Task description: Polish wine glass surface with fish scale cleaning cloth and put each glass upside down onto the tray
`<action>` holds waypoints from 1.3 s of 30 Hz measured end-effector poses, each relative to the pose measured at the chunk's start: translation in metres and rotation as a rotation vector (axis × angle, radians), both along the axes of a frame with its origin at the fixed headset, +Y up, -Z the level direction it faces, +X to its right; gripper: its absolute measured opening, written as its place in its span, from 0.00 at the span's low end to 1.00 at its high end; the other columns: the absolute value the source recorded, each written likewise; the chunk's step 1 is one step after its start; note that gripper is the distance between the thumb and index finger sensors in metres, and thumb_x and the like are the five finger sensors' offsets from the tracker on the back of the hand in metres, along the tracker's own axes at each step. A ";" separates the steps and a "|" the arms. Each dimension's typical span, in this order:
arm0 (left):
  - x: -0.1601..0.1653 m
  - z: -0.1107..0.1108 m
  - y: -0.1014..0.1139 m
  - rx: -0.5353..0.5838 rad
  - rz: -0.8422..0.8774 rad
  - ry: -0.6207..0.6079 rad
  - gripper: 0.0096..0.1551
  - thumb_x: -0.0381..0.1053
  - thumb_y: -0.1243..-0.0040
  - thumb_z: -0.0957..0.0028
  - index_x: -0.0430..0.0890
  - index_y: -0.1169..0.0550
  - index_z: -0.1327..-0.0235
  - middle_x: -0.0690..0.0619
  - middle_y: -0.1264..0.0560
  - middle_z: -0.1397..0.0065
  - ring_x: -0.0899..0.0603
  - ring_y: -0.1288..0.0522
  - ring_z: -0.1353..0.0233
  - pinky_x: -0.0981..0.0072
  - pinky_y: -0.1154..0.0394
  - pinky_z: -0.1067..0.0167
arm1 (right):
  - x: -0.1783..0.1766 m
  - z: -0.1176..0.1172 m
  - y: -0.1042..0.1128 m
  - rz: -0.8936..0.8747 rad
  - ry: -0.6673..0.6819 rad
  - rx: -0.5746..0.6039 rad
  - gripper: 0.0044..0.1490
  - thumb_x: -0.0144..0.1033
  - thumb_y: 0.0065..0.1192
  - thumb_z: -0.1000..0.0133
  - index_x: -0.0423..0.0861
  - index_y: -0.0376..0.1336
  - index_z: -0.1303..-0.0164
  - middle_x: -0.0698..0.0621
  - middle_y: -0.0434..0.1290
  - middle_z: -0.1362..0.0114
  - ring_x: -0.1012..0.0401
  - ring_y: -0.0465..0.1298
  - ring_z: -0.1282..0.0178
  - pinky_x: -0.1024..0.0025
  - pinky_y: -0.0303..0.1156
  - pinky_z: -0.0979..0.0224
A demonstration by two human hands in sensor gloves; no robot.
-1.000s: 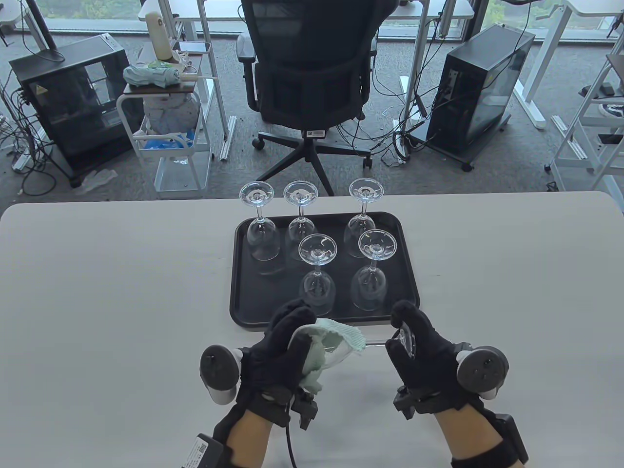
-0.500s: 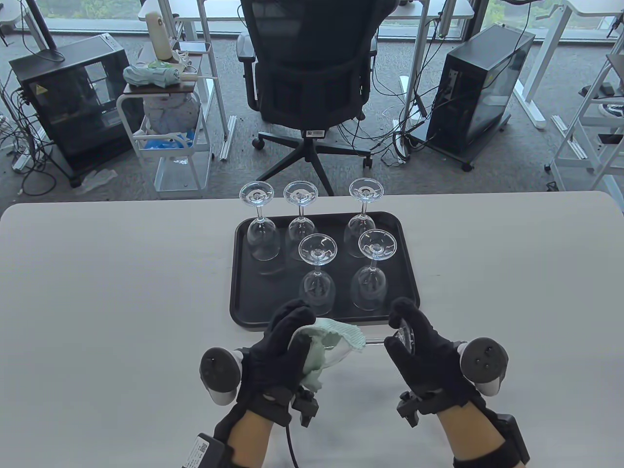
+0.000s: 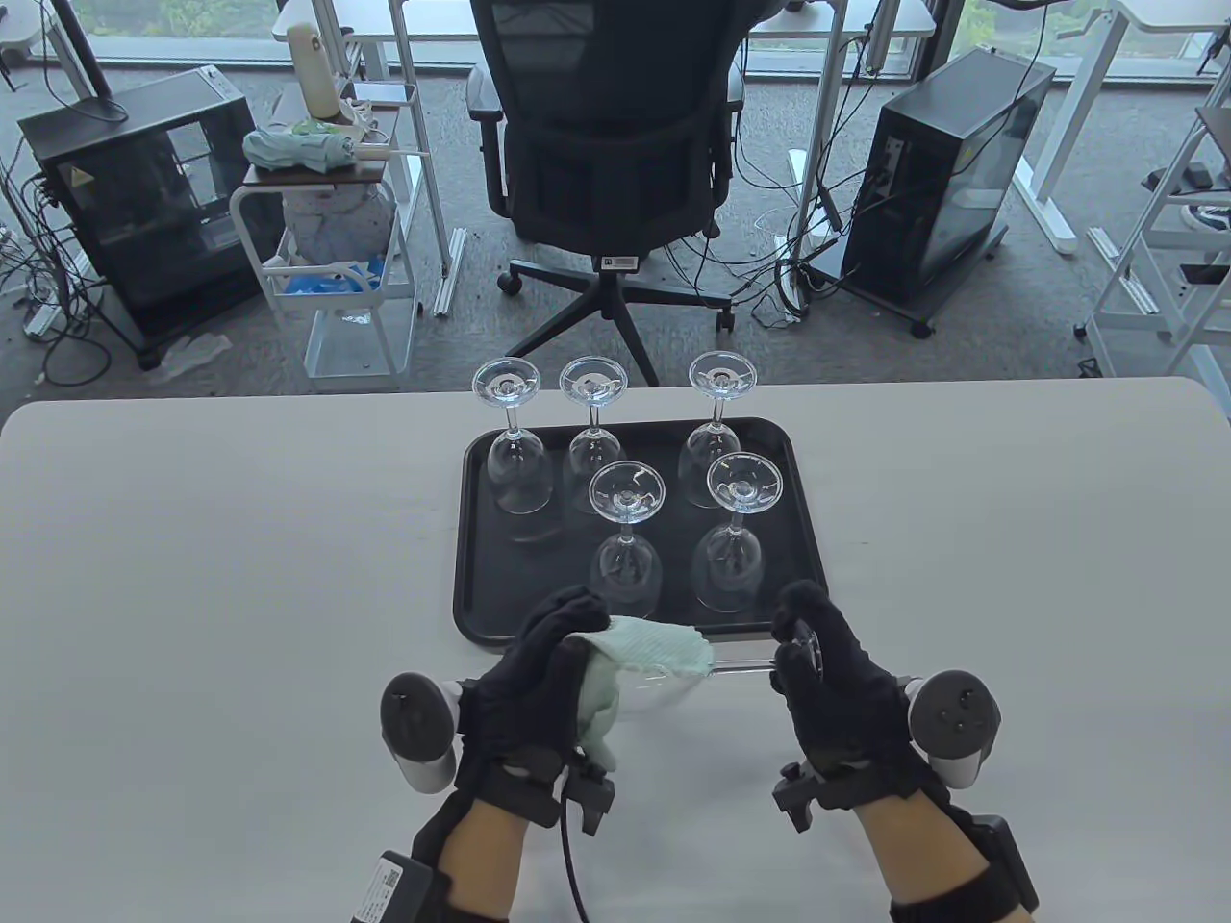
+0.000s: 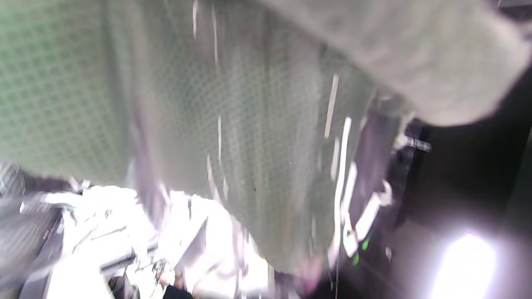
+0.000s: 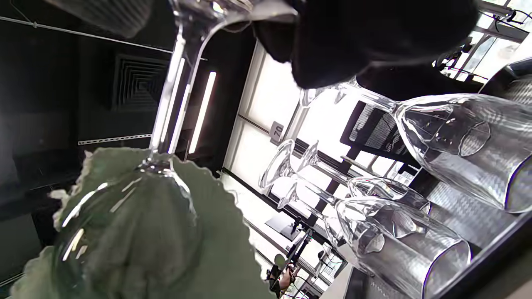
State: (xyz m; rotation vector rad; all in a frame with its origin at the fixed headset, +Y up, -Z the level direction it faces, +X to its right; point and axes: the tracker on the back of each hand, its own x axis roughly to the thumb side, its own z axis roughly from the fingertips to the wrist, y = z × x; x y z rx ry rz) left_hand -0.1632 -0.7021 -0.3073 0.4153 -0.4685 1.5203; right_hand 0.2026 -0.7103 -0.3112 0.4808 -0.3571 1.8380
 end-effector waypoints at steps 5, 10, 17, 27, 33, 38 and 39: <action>-0.055 -0.001 0.007 -0.012 0.148 0.087 0.26 0.63 0.46 0.40 0.47 0.19 0.44 0.47 0.24 0.31 0.37 0.24 0.35 0.39 0.22 0.43 | 0.006 -0.002 -0.001 -0.033 -0.020 -0.013 0.47 0.66 0.52 0.41 0.51 0.47 0.19 0.36 0.64 0.28 0.48 0.78 0.55 0.62 0.81 0.60; -0.108 0.003 0.005 -0.019 0.176 0.204 0.25 0.63 0.47 0.38 0.46 0.19 0.44 0.47 0.24 0.31 0.37 0.24 0.34 0.40 0.22 0.42 | 0.013 -0.004 -0.002 -0.047 -0.044 -0.016 0.47 0.66 0.52 0.41 0.51 0.46 0.19 0.36 0.64 0.29 0.49 0.78 0.55 0.62 0.80 0.60; -0.132 0.009 0.007 -0.017 0.224 0.213 0.25 0.63 0.48 0.37 0.46 0.19 0.43 0.47 0.25 0.30 0.37 0.24 0.33 0.39 0.22 0.40 | -0.007 0.019 0.024 0.102 -0.150 0.129 0.53 0.72 0.53 0.41 0.56 0.35 0.20 0.39 0.60 0.27 0.50 0.76 0.52 0.63 0.79 0.56; -0.131 0.009 0.011 0.001 0.202 0.204 0.25 0.63 0.49 0.37 0.47 0.20 0.42 0.48 0.25 0.29 0.37 0.25 0.32 0.39 0.23 0.39 | -0.192 0.010 0.085 0.918 -0.310 0.358 0.50 0.75 0.57 0.42 0.53 0.42 0.27 0.39 0.58 0.26 0.52 0.74 0.50 0.65 0.78 0.55; -0.136 0.010 0.011 0.007 0.230 0.185 0.26 0.63 0.49 0.37 0.47 0.20 0.41 0.48 0.25 0.29 0.37 0.25 0.32 0.39 0.23 0.38 | -0.260 -0.029 0.069 1.147 -0.380 0.274 0.49 0.75 0.58 0.43 0.50 0.46 0.30 0.38 0.57 0.26 0.52 0.74 0.49 0.65 0.78 0.55; -0.140 0.013 0.013 0.020 0.241 0.192 0.26 0.63 0.49 0.36 0.47 0.20 0.41 0.48 0.25 0.28 0.37 0.25 0.31 0.39 0.23 0.38 | -0.284 -0.050 0.065 1.215 -0.441 0.178 0.48 0.74 0.59 0.43 0.49 0.49 0.31 0.37 0.57 0.25 0.51 0.75 0.48 0.65 0.78 0.54; -0.141 0.013 0.013 0.021 0.250 0.189 0.26 0.63 0.49 0.36 0.47 0.20 0.41 0.48 0.25 0.28 0.37 0.25 0.31 0.39 0.23 0.38 | -0.287 -0.053 0.067 1.213 -0.446 0.158 0.47 0.73 0.60 0.43 0.49 0.50 0.31 0.37 0.57 0.25 0.50 0.75 0.48 0.64 0.78 0.54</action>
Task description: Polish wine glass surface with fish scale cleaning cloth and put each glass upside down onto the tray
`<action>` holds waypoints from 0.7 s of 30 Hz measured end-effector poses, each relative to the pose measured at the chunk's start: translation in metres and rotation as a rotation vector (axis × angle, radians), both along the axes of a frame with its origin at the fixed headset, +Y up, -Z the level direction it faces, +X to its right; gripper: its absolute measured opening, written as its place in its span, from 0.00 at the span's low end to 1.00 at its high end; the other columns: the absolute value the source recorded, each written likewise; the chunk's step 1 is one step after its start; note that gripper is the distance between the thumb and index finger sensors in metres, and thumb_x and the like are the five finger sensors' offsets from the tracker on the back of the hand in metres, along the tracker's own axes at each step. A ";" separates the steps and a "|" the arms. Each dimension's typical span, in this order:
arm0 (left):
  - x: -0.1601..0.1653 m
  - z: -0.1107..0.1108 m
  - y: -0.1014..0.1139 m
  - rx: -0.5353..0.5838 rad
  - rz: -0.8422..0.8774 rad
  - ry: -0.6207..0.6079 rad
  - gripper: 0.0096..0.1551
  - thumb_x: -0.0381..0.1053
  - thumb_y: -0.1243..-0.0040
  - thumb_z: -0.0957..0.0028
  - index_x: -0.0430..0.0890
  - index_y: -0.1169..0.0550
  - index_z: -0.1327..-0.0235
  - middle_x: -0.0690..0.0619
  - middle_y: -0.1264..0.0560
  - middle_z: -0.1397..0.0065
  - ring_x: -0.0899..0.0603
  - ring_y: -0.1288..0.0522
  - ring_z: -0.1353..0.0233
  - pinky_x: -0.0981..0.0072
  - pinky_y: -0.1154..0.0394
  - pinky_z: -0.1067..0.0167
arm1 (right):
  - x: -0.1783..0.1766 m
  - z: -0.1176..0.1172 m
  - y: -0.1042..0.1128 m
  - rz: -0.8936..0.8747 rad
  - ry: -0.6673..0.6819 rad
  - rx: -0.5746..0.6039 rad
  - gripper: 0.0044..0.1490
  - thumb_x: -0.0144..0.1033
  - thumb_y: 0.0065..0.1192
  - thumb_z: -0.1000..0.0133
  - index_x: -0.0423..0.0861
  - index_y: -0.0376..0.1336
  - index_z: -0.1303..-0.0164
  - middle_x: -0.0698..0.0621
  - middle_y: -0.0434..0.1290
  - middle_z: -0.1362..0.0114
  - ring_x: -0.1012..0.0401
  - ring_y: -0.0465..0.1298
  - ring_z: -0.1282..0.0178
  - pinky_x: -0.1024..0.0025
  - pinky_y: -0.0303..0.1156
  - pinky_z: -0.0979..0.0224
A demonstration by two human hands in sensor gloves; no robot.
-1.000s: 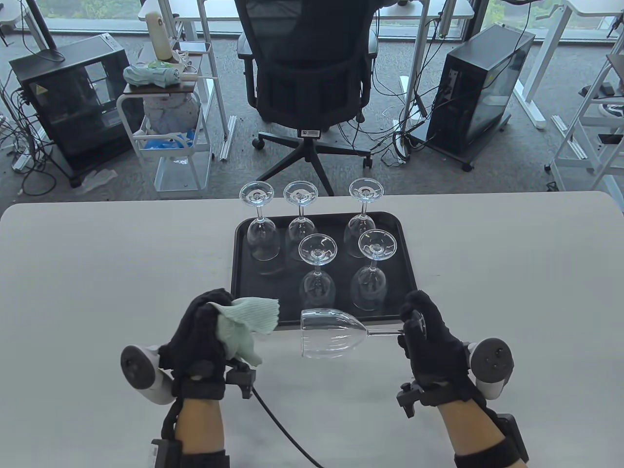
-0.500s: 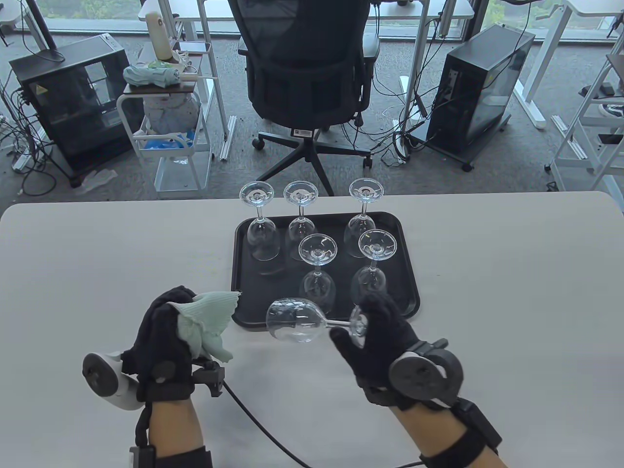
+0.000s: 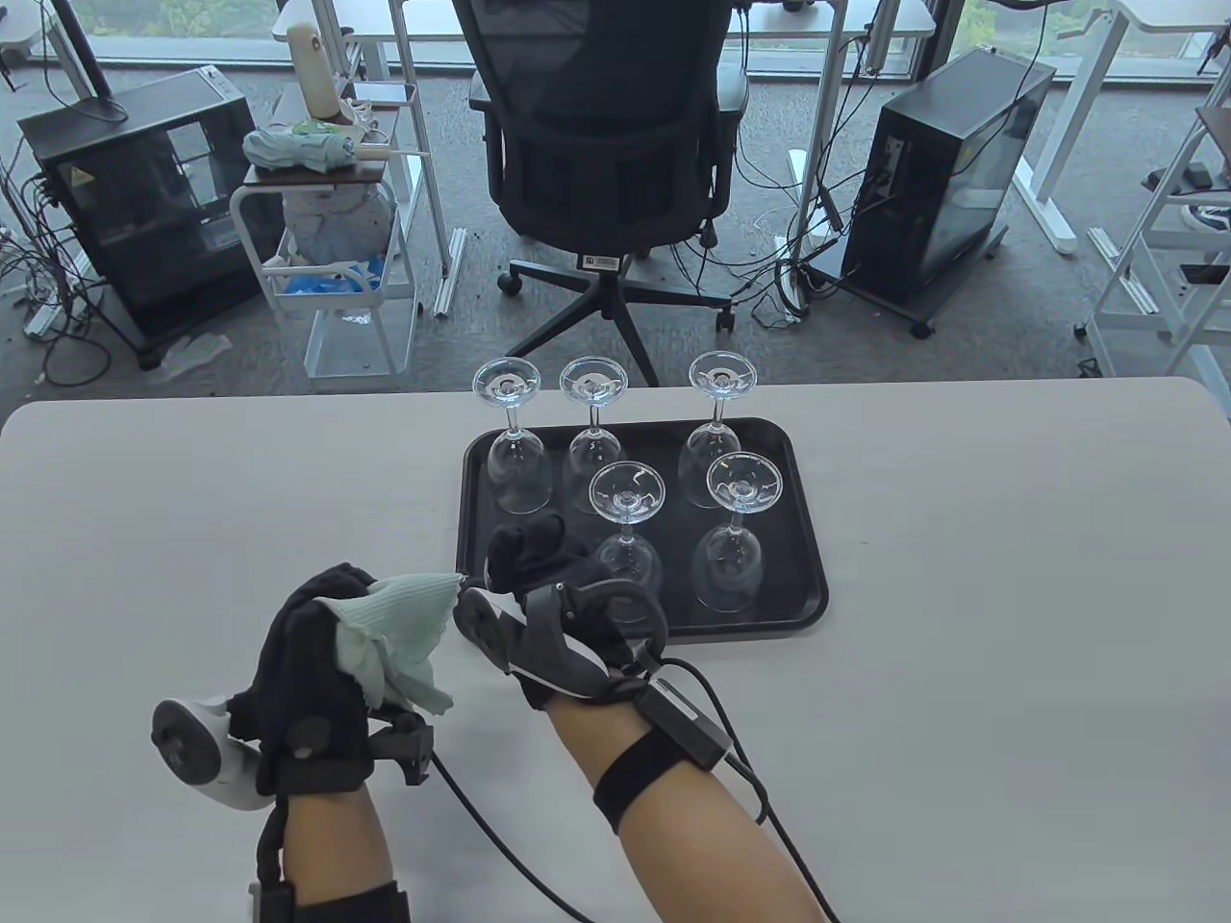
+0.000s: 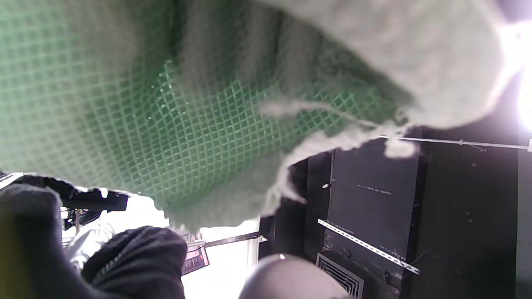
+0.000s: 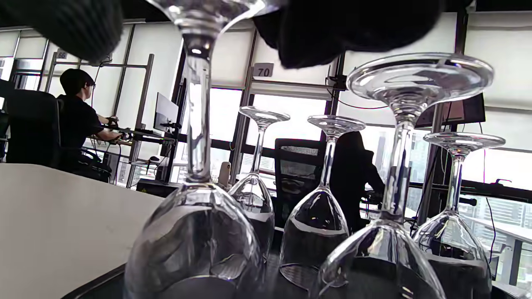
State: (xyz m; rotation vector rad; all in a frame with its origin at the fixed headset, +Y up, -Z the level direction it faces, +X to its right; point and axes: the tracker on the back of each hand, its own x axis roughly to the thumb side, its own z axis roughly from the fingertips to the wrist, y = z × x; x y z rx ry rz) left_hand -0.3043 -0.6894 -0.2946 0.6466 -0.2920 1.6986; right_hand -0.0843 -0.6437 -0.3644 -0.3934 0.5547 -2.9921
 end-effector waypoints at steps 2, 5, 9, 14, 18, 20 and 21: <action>-0.001 0.000 0.000 0.002 0.006 -0.006 0.26 0.63 0.49 0.36 0.47 0.20 0.40 0.49 0.25 0.28 0.37 0.25 0.31 0.39 0.23 0.38 | -0.004 -0.006 0.005 -0.016 -0.023 -0.025 0.48 0.73 0.59 0.43 0.49 0.50 0.29 0.37 0.55 0.22 0.48 0.74 0.42 0.62 0.79 0.50; -0.002 0.000 -0.002 0.000 0.021 -0.006 0.26 0.63 0.49 0.36 0.47 0.20 0.40 0.49 0.25 0.28 0.37 0.25 0.31 0.38 0.23 0.38 | -0.006 -0.012 0.009 -0.137 -0.042 -0.138 0.46 0.69 0.58 0.42 0.52 0.54 0.21 0.39 0.49 0.15 0.41 0.69 0.31 0.53 0.76 0.40; -0.002 -0.001 -0.004 -0.010 0.019 -0.003 0.26 0.63 0.49 0.36 0.48 0.20 0.40 0.49 0.26 0.28 0.37 0.25 0.31 0.39 0.24 0.37 | -0.004 -0.015 0.010 -0.168 -0.054 -0.193 0.46 0.68 0.57 0.41 0.53 0.54 0.19 0.39 0.50 0.15 0.41 0.70 0.30 0.50 0.76 0.38; -0.003 -0.003 -0.006 -0.029 0.015 0.002 0.26 0.63 0.50 0.36 0.48 0.20 0.40 0.49 0.26 0.28 0.37 0.26 0.30 0.38 0.24 0.37 | 0.018 0.007 0.035 -0.292 0.044 -0.230 0.51 0.68 0.56 0.42 0.51 0.45 0.17 0.37 0.48 0.15 0.41 0.72 0.32 0.52 0.77 0.40; -0.003 -0.005 -0.009 -0.051 -0.008 0.017 0.26 0.63 0.50 0.36 0.47 0.21 0.39 0.49 0.26 0.27 0.37 0.26 0.30 0.38 0.25 0.36 | 0.084 0.050 0.054 -0.463 0.242 -0.213 0.47 0.68 0.56 0.42 0.51 0.52 0.18 0.39 0.54 0.16 0.41 0.73 0.33 0.51 0.77 0.40; -0.003 -0.007 -0.012 -0.069 -0.014 0.027 0.26 0.63 0.50 0.36 0.48 0.21 0.39 0.49 0.26 0.27 0.37 0.26 0.30 0.38 0.24 0.36 | 0.145 0.067 0.051 -0.571 0.331 -0.123 0.46 0.67 0.56 0.41 0.51 0.54 0.18 0.39 0.57 0.16 0.40 0.73 0.32 0.48 0.77 0.39; -0.002 -0.008 -0.014 -0.073 -0.011 0.023 0.26 0.63 0.50 0.36 0.47 0.21 0.39 0.49 0.26 0.27 0.37 0.26 0.30 0.38 0.25 0.36 | 0.173 0.069 0.046 -0.598 0.304 -0.085 0.46 0.67 0.56 0.41 0.52 0.54 0.18 0.40 0.58 0.16 0.40 0.72 0.31 0.48 0.76 0.38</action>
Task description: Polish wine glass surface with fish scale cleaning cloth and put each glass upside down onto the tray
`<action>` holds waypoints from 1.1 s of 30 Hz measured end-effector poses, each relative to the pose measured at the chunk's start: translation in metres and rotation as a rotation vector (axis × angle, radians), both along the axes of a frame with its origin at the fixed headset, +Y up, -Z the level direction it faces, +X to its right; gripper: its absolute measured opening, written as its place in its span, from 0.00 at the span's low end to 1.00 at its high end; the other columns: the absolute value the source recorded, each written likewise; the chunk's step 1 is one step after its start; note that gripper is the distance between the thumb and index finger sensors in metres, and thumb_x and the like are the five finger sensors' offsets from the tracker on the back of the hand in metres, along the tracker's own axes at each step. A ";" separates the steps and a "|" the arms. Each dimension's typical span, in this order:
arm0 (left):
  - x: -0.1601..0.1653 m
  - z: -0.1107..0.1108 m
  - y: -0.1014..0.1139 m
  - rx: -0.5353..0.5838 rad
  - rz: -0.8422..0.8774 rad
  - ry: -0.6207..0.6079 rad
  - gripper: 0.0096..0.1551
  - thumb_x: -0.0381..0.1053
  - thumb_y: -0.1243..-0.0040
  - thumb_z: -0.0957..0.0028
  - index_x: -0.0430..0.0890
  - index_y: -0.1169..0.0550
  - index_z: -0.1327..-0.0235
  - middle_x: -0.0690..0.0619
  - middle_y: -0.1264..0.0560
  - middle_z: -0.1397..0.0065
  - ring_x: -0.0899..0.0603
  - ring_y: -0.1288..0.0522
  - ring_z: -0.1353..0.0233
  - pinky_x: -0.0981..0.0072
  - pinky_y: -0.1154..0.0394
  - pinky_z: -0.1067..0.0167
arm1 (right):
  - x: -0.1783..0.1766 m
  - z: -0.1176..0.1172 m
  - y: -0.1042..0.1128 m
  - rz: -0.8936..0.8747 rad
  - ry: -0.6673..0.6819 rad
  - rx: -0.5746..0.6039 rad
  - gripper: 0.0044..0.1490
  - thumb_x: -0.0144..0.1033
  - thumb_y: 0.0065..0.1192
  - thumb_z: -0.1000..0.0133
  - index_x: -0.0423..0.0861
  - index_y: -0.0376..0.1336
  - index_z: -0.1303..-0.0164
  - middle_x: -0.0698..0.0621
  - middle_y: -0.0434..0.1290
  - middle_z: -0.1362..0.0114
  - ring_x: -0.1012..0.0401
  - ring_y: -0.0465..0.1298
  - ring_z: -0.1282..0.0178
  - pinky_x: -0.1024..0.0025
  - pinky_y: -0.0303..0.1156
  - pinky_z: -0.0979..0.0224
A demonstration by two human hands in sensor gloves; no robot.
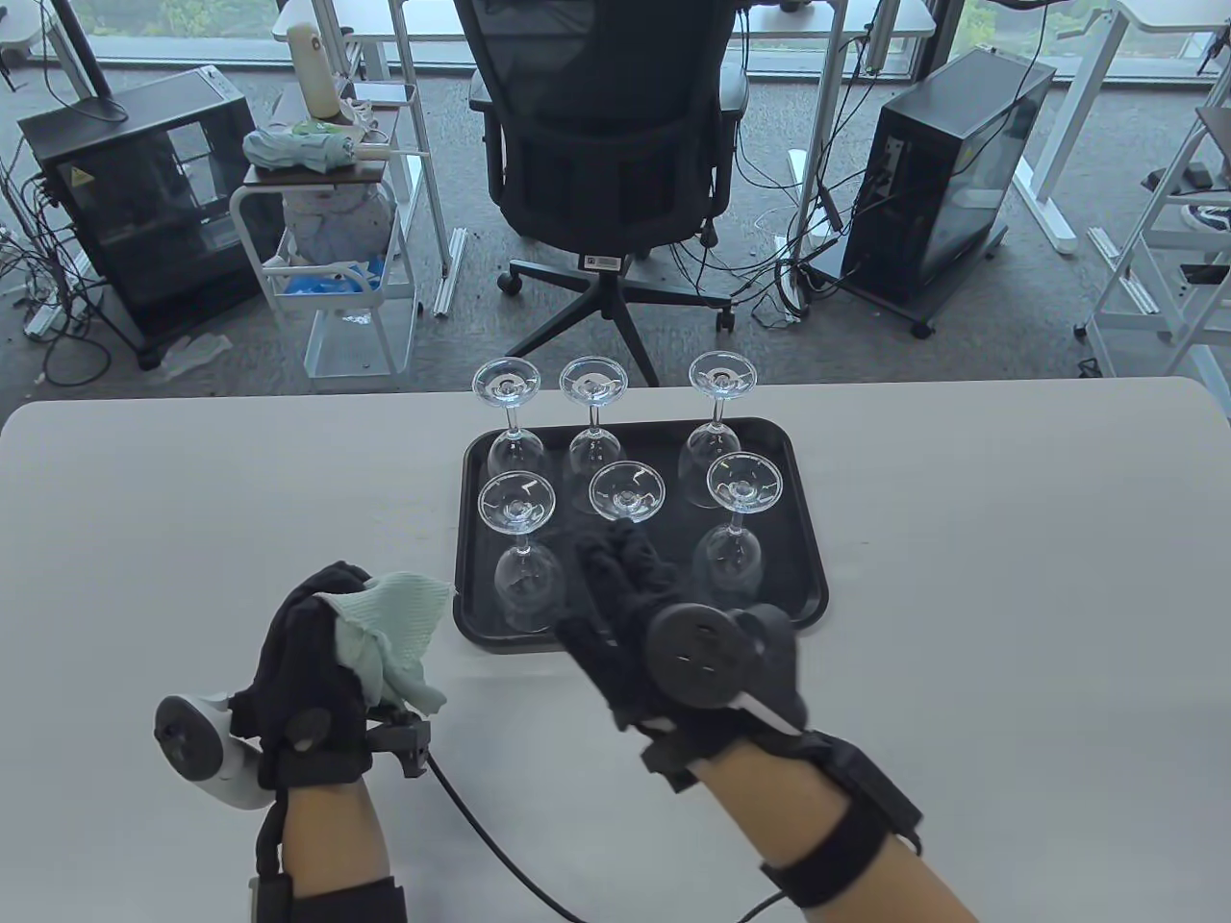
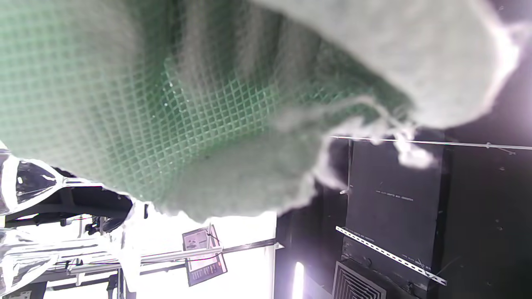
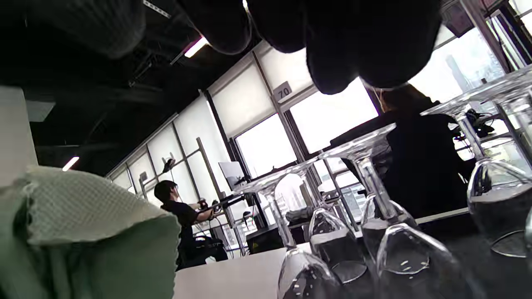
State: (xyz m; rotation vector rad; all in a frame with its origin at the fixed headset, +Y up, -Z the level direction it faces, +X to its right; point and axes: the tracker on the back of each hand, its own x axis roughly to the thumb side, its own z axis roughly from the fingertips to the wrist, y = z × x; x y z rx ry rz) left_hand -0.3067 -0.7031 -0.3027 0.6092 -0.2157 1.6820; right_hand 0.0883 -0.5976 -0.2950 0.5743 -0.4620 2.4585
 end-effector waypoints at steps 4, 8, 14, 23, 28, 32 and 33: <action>-0.001 -0.004 -0.005 -0.037 -0.024 0.022 0.26 0.63 0.49 0.37 0.47 0.21 0.39 0.49 0.26 0.27 0.37 0.27 0.29 0.37 0.25 0.36 | 0.096 -0.014 -0.043 0.000 -0.128 -0.022 0.44 0.64 0.56 0.40 0.52 0.55 0.18 0.42 0.54 0.13 0.38 0.57 0.18 0.35 0.61 0.26; -0.001 -0.011 -0.014 -0.121 -0.070 0.062 0.27 0.63 0.50 0.36 0.48 0.23 0.35 0.49 0.30 0.24 0.36 0.30 0.26 0.34 0.29 0.32 | 0.148 -0.022 -0.092 -0.020 -0.226 -0.095 0.44 0.65 0.56 0.40 0.53 0.55 0.17 0.42 0.50 0.12 0.39 0.45 0.15 0.31 0.50 0.24; -0.005 -0.060 0.026 -0.281 -0.385 0.208 0.27 0.62 0.49 0.38 0.50 0.27 0.31 0.50 0.35 0.19 0.36 0.38 0.21 0.32 0.37 0.26 | 0.154 -0.023 -0.103 -0.072 -0.212 -0.084 0.44 0.66 0.56 0.41 0.53 0.55 0.18 0.42 0.51 0.13 0.39 0.47 0.15 0.31 0.52 0.24; 0.005 -0.121 -0.042 -0.988 -1.257 0.140 0.54 0.86 0.53 0.55 0.63 0.45 0.17 0.56 0.56 0.10 0.40 0.64 0.12 0.28 0.64 0.24 | 0.149 -0.034 -0.121 -0.071 -0.197 -0.190 0.45 0.66 0.56 0.41 0.53 0.55 0.18 0.40 0.51 0.13 0.38 0.47 0.16 0.31 0.52 0.24; -0.014 -0.111 -0.089 -1.288 -1.109 -0.094 0.52 0.89 0.67 0.55 0.67 0.53 0.18 0.61 0.67 0.13 0.42 0.76 0.16 0.26 0.70 0.29 | 0.146 -0.040 -0.128 -0.057 -0.189 -0.241 0.45 0.67 0.56 0.41 0.53 0.55 0.18 0.40 0.51 0.13 0.38 0.47 0.16 0.32 0.52 0.24; -0.022 -0.097 -0.051 -1.141 -1.029 -0.033 0.46 0.84 0.65 0.49 0.69 0.55 0.19 0.61 0.71 0.14 0.43 0.80 0.18 0.31 0.76 0.29 | 0.145 -0.042 -0.130 -0.045 -0.194 -0.244 0.46 0.67 0.56 0.41 0.52 0.54 0.18 0.40 0.51 0.13 0.38 0.47 0.16 0.32 0.52 0.24; -0.021 -0.091 -0.042 -1.080 -1.027 0.010 0.44 0.81 0.63 0.47 0.68 0.54 0.19 0.60 0.69 0.14 0.43 0.78 0.17 0.31 0.76 0.29 | 0.145 -0.042 -0.130 -0.044 -0.194 -0.244 0.46 0.67 0.56 0.41 0.52 0.54 0.18 0.40 0.51 0.13 0.38 0.47 0.16 0.31 0.52 0.24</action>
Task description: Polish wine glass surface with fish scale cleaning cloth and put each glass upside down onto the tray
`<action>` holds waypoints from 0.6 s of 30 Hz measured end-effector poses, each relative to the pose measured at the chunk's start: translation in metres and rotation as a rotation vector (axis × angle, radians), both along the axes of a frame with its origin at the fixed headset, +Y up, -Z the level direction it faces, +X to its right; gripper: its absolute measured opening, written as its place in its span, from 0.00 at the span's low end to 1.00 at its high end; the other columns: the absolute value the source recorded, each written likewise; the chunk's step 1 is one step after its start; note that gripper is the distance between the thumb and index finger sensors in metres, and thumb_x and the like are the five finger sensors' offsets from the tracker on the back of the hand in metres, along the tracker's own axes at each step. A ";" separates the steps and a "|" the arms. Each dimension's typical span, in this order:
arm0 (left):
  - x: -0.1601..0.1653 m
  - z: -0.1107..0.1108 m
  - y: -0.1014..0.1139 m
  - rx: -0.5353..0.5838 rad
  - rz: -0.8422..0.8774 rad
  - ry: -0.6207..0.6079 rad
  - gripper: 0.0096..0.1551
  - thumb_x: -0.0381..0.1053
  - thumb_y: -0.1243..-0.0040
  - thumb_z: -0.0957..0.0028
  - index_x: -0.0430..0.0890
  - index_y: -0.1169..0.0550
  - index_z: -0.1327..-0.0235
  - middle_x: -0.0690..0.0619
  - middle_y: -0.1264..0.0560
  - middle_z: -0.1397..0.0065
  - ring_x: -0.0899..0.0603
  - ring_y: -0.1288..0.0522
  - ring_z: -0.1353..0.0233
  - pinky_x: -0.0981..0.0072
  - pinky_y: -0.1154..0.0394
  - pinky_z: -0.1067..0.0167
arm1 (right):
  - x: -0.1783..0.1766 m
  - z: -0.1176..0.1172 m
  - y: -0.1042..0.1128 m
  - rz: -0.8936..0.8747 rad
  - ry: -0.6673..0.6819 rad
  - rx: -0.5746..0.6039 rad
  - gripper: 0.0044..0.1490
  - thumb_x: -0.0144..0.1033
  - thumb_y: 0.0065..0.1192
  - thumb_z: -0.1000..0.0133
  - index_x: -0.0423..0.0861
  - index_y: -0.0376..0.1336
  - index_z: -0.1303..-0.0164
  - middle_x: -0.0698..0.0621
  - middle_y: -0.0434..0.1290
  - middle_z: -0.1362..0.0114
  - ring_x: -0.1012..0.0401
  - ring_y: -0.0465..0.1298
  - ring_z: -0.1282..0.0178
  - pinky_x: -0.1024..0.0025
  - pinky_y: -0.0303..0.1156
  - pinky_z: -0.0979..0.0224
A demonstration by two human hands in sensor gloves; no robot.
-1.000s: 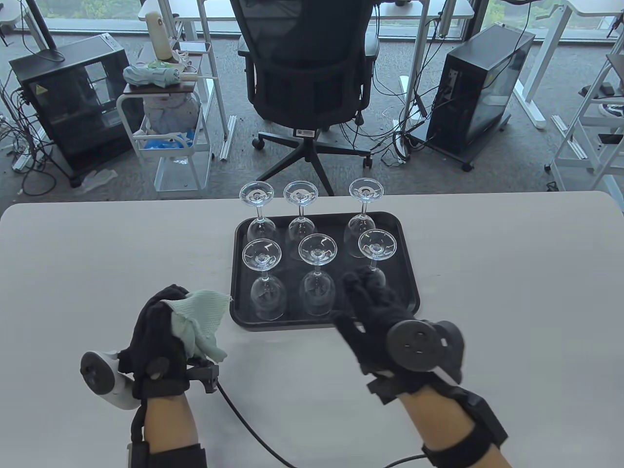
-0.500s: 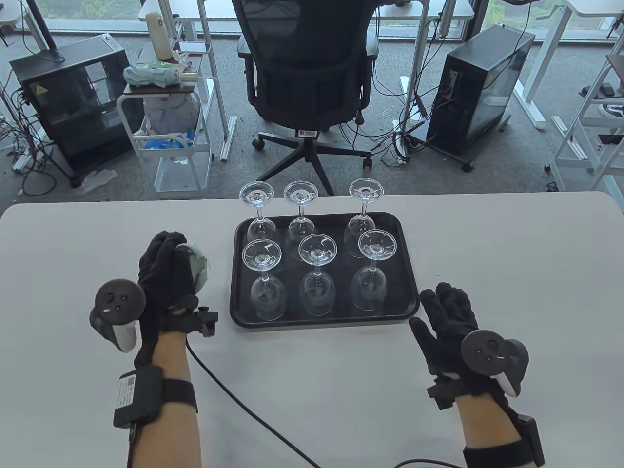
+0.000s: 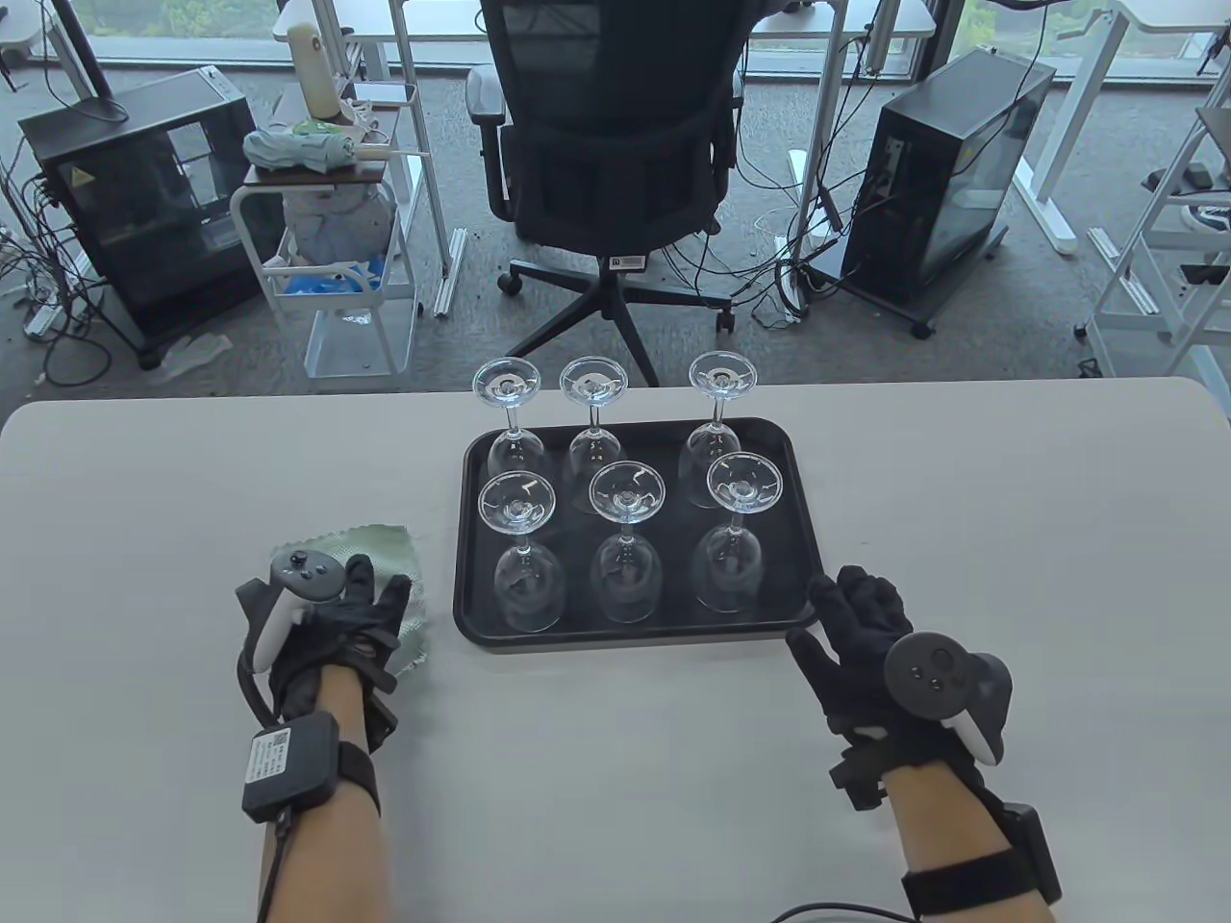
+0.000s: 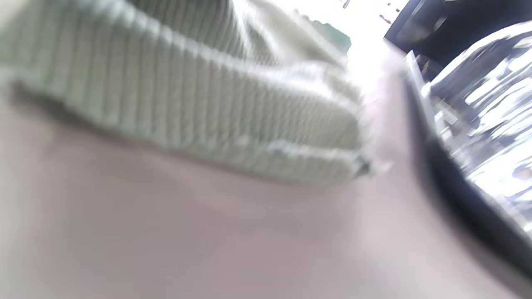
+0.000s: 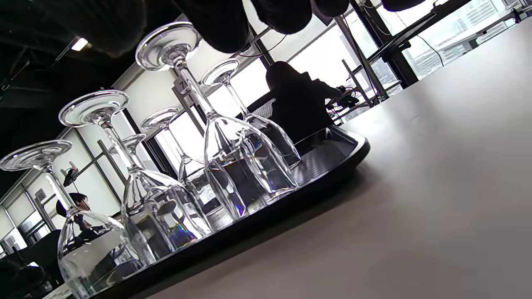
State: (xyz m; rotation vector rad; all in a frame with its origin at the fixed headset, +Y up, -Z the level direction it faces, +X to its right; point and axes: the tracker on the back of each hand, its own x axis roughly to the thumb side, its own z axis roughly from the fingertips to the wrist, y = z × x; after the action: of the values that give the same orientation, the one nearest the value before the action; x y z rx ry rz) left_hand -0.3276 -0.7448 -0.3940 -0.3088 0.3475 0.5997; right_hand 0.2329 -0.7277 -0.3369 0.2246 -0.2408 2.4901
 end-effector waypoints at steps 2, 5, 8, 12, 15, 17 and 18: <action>0.010 0.015 0.019 0.192 0.003 -0.038 0.41 0.77 0.61 0.43 0.66 0.51 0.18 0.59 0.65 0.13 0.43 0.75 0.16 0.33 0.74 0.29 | 0.000 0.000 0.000 0.010 -0.009 0.003 0.47 0.67 0.56 0.41 0.52 0.53 0.17 0.40 0.51 0.13 0.39 0.47 0.16 0.32 0.52 0.24; 0.045 0.044 0.038 0.459 -0.002 -0.102 0.38 0.68 0.55 0.41 0.58 0.45 0.19 0.57 0.56 0.12 0.43 0.66 0.14 0.37 0.69 0.26 | -0.004 0.002 -0.001 0.027 0.005 0.019 0.46 0.66 0.56 0.41 0.53 0.51 0.17 0.41 0.50 0.13 0.39 0.46 0.15 0.32 0.51 0.23; 0.085 0.064 0.041 0.527 -0.058 -0.197 0.37 0.66 0.56 0.40 0.54 0.43 0.20 0.54 0.52 0.12 0.42 0.61 0.13 0.42 0.64 0.24 | -0.009 0.003 -0.003 0.061 0.010 0.037 0.46 0.64 0.53 0.40 0.52 0.50 0.17 0.43 0.48 0.12 0.40 0.44 0.15 0.33 0.48 0.22; 0.127 0.078 0.038 0.581 -0.134 -0.271 0.37 0.65 0.57 0.40 0.51 0.44 0.20 0.53 0.51 0.13 0.43 0.60 0.14 0.46 0.63 0.23 | -0.012 0.004 -0.006 0.089 -0.012 0.069 0.42 0.58 0.49 0.38 0.48 0.50 0.18 0.43 0.47 0.14 0.43 0.39 0.16 0.38 0.42 0.22; 0.145 0.082 0.034 0.606 -0.201 -0.318 0.37 0.64 0.57 0.40 0.51 0.43 0.21 0.52 0.51 0.13 0.42 0.60 0.14 0.47 0.62 0.24 | -0.011 0.004 -0.009 0.076 0.000 0.067 0.41 0.55 0.49 0.38 0.46 0.50 0.19 0.42 0.47 0.15 0.43 0.39 0.17 0.41 0.40 0.23; 0.152 0.081 0.031 0.593 -0.199 -0.350 0.37 0.65 0.57 0.40 0.51 0.43 0.21 0.52 0.51 0.13 0.42 0.60 0.14 0.47 0.62 0.24 | -0.009 0.004 -0.010 0.075 0.002 0.065 0.40 0.54 0.50 0.38 0.46 0.50 0.20 0.42 0.48 0.15 0.44 0.39 0.18 0.42 0.40 0.23; 0.154 0.081 0.030 0.586 -0.201 -0.349 0.37 0.65 0.58 0.40 0.51 0.44 0.21 0.52 0.51 0.13 0.42 0.60 0.14 0.47 0.62 0.24 | -0.008 0.004 -0.010 0.075 -0.002 0.065 0.40 0.55 0.50 0.38 0.46 0.50 0.20 0.42 0.48 0.15 0.44 0.39 0.18 0.42 0.40 0.23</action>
State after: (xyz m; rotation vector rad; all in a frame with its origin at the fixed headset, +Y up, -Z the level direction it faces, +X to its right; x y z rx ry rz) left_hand -0.1737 -0.7146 -0.3135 0.1850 -0.1394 0.4161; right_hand 0.2250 -0.7379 -0.3331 0.2629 -0.3205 2.5593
